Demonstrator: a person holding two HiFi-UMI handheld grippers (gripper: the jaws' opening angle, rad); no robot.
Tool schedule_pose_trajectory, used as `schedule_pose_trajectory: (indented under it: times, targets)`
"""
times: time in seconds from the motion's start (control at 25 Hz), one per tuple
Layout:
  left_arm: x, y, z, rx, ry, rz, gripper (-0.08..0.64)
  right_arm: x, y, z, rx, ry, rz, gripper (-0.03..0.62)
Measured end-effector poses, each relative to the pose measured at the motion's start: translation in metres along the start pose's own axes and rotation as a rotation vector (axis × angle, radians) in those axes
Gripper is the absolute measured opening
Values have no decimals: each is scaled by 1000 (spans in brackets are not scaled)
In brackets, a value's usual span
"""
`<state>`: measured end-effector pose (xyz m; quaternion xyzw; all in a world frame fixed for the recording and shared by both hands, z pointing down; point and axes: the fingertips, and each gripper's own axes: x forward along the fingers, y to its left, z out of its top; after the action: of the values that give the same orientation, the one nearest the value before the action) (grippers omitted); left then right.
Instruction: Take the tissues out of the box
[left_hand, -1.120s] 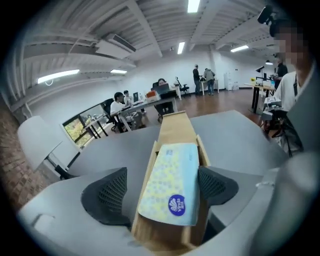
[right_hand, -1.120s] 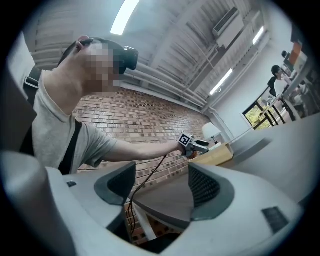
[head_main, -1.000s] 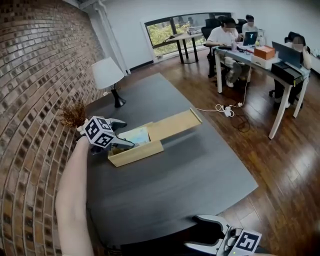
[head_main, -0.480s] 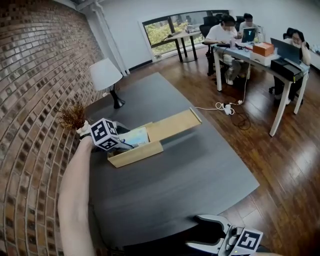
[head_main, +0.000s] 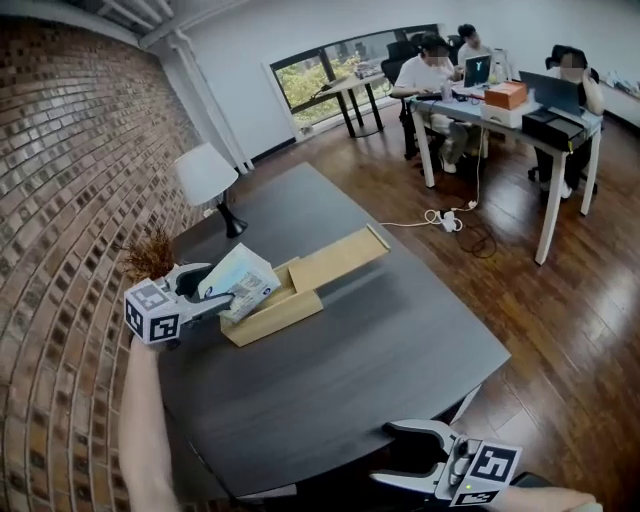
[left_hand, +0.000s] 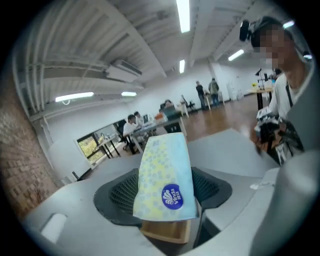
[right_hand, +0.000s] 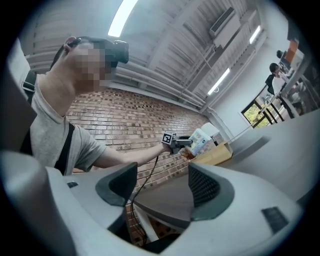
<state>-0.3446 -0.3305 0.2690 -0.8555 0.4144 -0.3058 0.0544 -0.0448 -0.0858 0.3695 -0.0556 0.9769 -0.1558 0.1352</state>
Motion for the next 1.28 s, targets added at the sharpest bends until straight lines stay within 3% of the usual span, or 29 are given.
schedule_pose_trajectory:
  times: [0.08, 0.16, 0.24, 0.4, 0.52, 0.6, 0.68, 0.76, 0.84, 0.92, 1.12, 1.28]
  targets:
    - [-36, -25, 21, -122, -226, 1, 333, -1, 2, 0, -12, 6, 2, 314]
    - [-58, -58, 23, -238, -395, -20, 327, -1, 5, 0, -23, 14, 6, 314]
    - [-61, -86, 7, -295, -433, -29, 322, -1, 7, -1, -31, 15, 10, 314]
    - [-68, -119, -22, -330, -391, -23, 316, 4, 14, -3, -59, 10, 26, 314]
    - [-95, -140, -13, -397, -532, -11, 316, 5, 19, -6, -73, 26, 34, 314]
    - [-124, -155, -3, -490, -720, 0, 316, 5, 21, -7, -79, 32, 43, 314]
    - [-155, -170, 3, -623, -985, -14, 316, 4, 23, -6, -84, 30, 48, 314]
    - [-180, -189, 5, -763, -1268, -73, 316, 4, 26, -6, -89, 28, 52, 314]
    - [-191, -211, 1, -867, -1443, -119, 316, 5, 29, -7, -95, 29, 61, 314]
    - [-191, -237, -2, -916, -1523, -141, 316, 4, 33, -8, -96, 32, 73, 314]
    - [-199, -291, 14, -949, -1701, -225, 316, 2, 34, -6, -49, 14, 86, 313]
    - [-206, -324, 9, -956, -1767, -255, 316, -5, 35, -4, -6, 11, 94, 307]
